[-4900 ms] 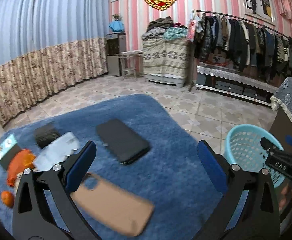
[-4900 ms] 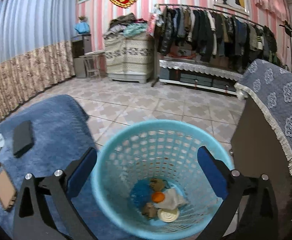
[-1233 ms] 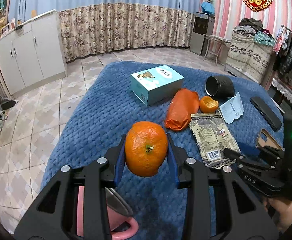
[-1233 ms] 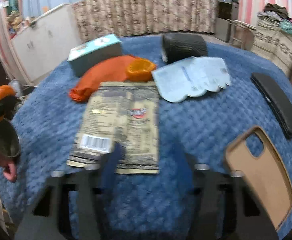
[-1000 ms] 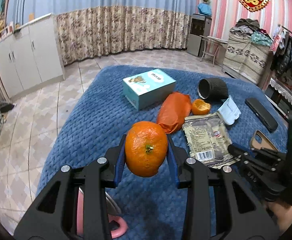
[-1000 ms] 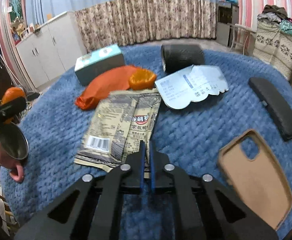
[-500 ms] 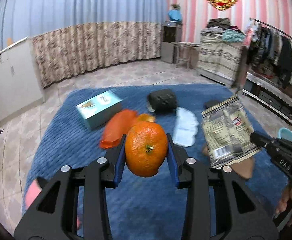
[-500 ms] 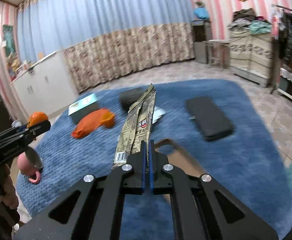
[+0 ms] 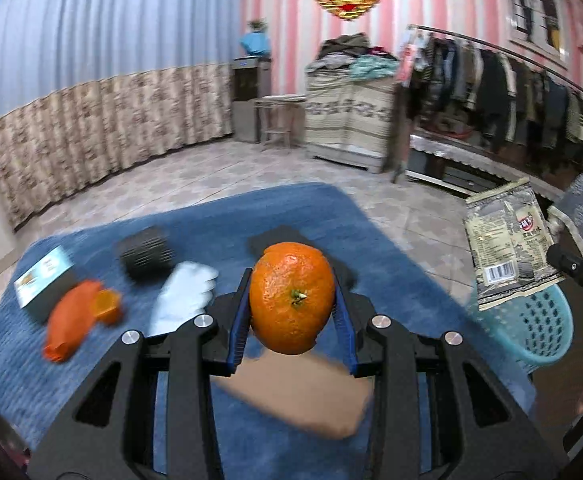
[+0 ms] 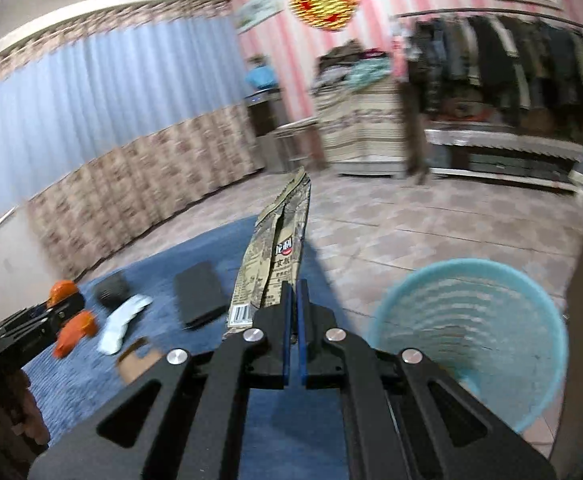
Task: Collect trash
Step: 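Carry both items over the light-blue basket and open both tools to drop them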
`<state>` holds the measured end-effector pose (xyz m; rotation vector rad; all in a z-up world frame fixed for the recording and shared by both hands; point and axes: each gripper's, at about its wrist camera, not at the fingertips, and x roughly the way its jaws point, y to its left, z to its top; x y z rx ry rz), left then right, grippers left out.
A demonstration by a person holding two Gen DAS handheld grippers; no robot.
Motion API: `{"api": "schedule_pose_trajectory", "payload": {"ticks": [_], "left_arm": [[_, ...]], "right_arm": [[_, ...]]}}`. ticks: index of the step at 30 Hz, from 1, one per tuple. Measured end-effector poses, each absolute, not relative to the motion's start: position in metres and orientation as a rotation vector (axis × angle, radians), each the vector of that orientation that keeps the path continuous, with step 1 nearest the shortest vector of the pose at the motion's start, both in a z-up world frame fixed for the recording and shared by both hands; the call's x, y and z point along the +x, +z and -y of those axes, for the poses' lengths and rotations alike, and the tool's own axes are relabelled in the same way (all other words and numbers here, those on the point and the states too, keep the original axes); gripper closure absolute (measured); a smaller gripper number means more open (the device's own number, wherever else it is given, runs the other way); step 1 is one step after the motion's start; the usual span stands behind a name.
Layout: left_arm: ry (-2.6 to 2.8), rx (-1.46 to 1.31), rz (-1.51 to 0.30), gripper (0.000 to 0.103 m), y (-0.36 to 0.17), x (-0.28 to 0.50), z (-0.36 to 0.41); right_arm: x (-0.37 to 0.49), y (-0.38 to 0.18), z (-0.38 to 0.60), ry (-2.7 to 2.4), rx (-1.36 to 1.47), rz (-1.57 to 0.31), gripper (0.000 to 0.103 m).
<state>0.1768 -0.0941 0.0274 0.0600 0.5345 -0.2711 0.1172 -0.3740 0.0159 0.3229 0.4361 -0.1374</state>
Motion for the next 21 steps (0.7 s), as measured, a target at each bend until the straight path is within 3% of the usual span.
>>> {"api": "schedule_pose_trajectory", "payload": {"ticks": [11, 21], "left_arm": [[-0.487, 0.097, -0.556, 0.067, 0.003, 0.181, 0.223], [-0.627, 0.192, -0.58, 0.067, -0.025, 0.171, 0.301]], "right_arm": [[0.084, -0.022, 0.48, -0.372, 0.433, -0.45, 0.1], [0.067, -0.043, 0.499, -0.426, 0.458, -0.475, 0.1]]}}
